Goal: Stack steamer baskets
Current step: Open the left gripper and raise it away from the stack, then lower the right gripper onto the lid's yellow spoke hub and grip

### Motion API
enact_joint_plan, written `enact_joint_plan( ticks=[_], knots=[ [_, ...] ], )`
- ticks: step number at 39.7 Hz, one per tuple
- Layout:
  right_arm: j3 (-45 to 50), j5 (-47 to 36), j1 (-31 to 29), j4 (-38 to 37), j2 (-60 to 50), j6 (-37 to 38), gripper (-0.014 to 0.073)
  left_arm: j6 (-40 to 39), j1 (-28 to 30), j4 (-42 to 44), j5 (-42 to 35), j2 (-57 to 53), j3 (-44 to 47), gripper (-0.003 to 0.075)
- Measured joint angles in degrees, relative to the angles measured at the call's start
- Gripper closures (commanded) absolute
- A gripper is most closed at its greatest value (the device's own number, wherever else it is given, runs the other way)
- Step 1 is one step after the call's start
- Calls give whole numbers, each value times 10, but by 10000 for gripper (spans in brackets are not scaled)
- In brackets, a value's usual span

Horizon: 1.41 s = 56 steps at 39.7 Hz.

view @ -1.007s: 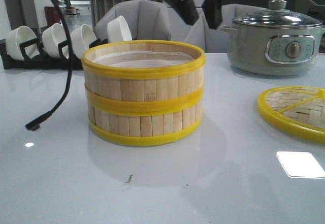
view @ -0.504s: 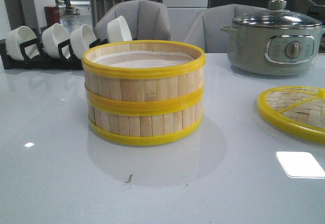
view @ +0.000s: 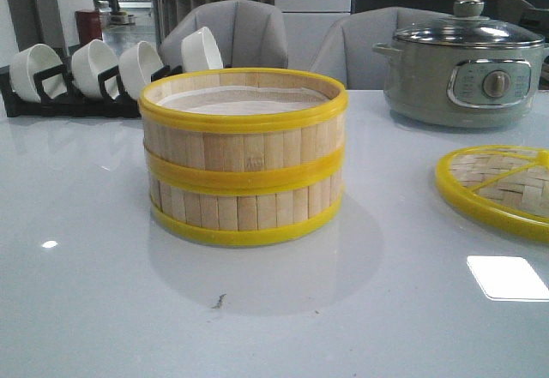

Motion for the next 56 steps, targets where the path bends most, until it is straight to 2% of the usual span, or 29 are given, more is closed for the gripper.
enact_joint_plan(
  ticks=[8,17,28,35,50,52,56],
  knots=[
    [0,0,0,0,0,0,148,-22,2,0,-71,-156,205,631],
    [0,1,0,0,0,0,148,-38,2,-2,-138,-302,379,631],
    [0,6,0,0,0,0,148,-39,2,-37,-201,-384,539,631],
    [0,20,0,1,0,0,148,-40,2,-44,-206,-388,574,631],
    [0,26,0,1,0,0,158,-40,2,-44,-207,-388,579,631],
    [0,27,0,1,0,0,200,-40,2,-44,-207,-388,579,631],
    [0,31,0,1,0,0,387,-41,2,-44,-207,-388,579,631]
  ],
)
